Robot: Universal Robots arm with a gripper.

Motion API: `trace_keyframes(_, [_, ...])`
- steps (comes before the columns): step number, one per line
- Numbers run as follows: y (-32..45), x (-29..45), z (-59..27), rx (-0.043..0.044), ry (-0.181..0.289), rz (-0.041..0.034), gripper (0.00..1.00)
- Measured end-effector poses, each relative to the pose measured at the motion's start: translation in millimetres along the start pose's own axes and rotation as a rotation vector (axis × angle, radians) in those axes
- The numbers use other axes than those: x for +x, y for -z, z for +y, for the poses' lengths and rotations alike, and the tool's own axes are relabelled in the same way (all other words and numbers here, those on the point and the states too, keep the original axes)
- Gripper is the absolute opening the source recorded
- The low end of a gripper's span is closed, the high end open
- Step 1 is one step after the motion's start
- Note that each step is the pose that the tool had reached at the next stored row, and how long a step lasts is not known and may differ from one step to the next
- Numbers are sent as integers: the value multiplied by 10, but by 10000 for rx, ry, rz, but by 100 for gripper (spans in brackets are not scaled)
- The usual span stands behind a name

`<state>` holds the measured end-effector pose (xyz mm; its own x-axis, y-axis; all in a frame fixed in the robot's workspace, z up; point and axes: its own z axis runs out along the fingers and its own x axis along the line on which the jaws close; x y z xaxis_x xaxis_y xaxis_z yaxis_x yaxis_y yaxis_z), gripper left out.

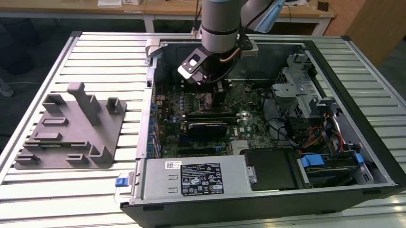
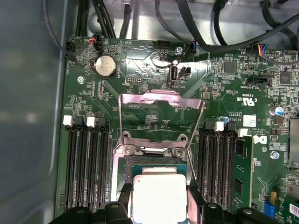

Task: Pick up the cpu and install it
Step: 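Place the cpu into insertion slot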

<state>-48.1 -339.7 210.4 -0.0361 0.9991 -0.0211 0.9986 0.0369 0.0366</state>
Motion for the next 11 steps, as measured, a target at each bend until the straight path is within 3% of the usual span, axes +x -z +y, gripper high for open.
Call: trace_keyframes(11, [-62, 3, -2, 4, -323, 10, 55])
